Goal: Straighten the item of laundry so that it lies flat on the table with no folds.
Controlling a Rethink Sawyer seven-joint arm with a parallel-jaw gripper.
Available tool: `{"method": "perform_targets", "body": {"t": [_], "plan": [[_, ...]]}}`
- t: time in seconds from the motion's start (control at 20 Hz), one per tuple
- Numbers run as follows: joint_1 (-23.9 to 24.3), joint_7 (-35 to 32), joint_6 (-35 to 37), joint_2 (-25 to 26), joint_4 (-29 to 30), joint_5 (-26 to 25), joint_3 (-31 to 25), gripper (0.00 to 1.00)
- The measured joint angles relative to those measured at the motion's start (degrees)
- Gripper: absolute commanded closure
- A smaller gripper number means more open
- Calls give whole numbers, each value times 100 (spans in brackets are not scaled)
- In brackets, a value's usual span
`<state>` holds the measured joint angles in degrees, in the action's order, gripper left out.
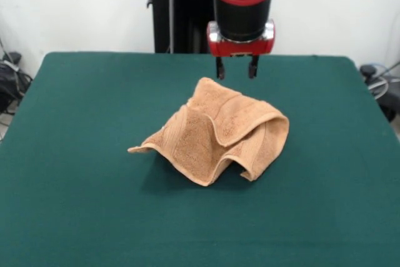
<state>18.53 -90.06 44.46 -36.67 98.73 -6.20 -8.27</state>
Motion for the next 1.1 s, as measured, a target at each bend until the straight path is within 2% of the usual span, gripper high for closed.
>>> {"method": "perform_targets", "body": {"t": [0.45,0.8,1.1], "plan": [[0,0,0,429,-685,-1,0,0],[-1,0,-89,532,-712,-2,0,0],[-93,0,-800,614,-671,-111,18,0]]}}
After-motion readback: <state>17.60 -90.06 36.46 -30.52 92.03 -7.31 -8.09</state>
